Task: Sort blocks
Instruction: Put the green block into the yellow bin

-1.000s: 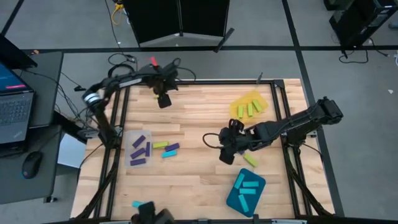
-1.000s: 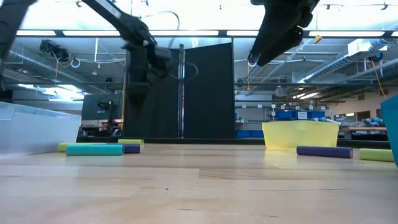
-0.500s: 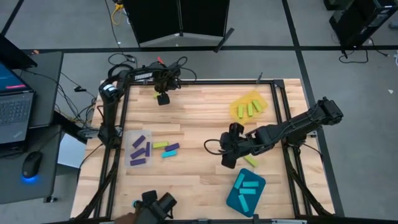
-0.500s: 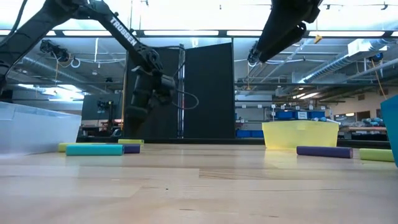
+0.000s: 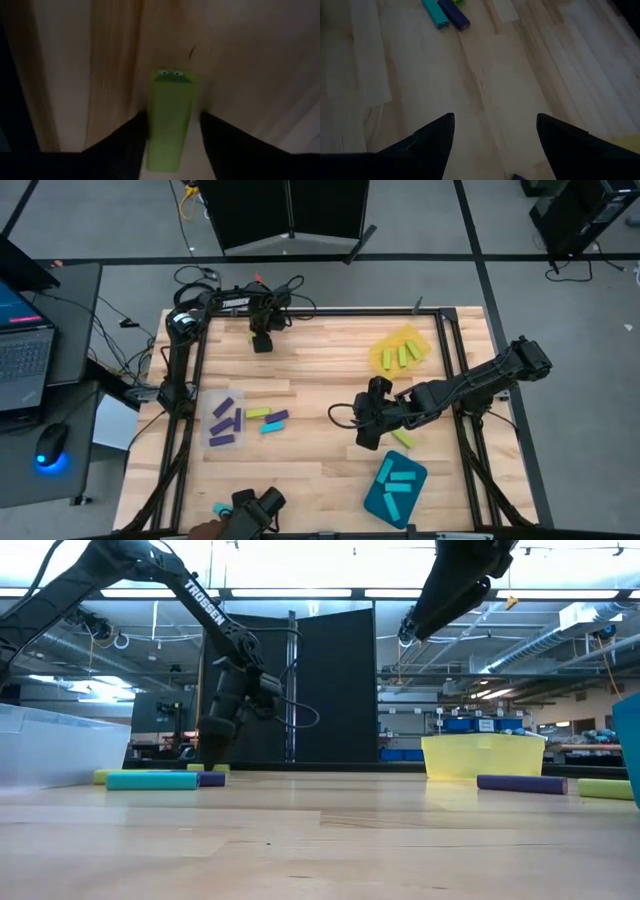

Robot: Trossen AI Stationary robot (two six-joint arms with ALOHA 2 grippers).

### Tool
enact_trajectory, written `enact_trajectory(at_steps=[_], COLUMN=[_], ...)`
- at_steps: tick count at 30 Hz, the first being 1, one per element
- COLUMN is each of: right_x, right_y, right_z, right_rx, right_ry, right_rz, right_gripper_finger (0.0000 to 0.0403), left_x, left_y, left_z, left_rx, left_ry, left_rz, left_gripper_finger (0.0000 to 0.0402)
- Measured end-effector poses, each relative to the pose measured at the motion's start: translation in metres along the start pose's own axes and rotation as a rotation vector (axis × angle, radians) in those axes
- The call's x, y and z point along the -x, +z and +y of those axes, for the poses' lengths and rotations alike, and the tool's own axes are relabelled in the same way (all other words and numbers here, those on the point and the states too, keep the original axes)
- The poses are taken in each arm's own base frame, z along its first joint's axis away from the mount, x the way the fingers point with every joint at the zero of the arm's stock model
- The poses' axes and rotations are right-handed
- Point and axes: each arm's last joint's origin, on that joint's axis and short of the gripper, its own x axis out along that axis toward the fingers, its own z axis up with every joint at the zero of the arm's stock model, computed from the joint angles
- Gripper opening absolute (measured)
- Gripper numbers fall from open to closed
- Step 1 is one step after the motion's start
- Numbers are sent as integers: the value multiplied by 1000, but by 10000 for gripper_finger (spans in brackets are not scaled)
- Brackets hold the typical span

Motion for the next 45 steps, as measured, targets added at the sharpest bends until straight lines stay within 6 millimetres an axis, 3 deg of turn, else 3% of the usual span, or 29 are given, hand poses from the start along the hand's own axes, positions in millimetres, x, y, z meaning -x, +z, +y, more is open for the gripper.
enact_trajectory(at_steps=[5, 10, 17, 22, 27, 31, 35, 40, 45], right_x=[5, 23, 71, 112, 145, 158, 162, 159, 156], right_y=[1, 5, 2, -3, -5, -5, -4, -3, 0], right_z=[-1, -4, -5, -10, -12, -10, -6, -1, 7], right_rx=[-6, -32, -26, -20, -28, -12, 9, 21, 42], right_ry=[-2, 39, 97, 71, 93, 98, 89, 77, 72], right_rz=[-24, -86, -252, -433, -593, -670, -703, -713, -731], right_gripper_finger=[290, 285, 285, 283, 278, 277, 278, 273, 268], left_x=[1, 0, 16, 63, 101, 128, 151, 147, 134], left_y=[1, 0, 5, 26, 64, 94, 119, 148, 172], left_z=[0, 0, -12, -36, -75, -113, -138, -155, -153], left_rx=[-4, -8, -27, -30, -56, -62, -19, 59, 140], left_ry=[-3, -8, 11, -42, -78, -160, -206, -295, -349], left_rz=[-3, 3, -66, -315, -576, -853, -1129, -1325, -1427], left_gripper_finger=[100, 100, 100, 100, 100, 100, 100, 100, 100])
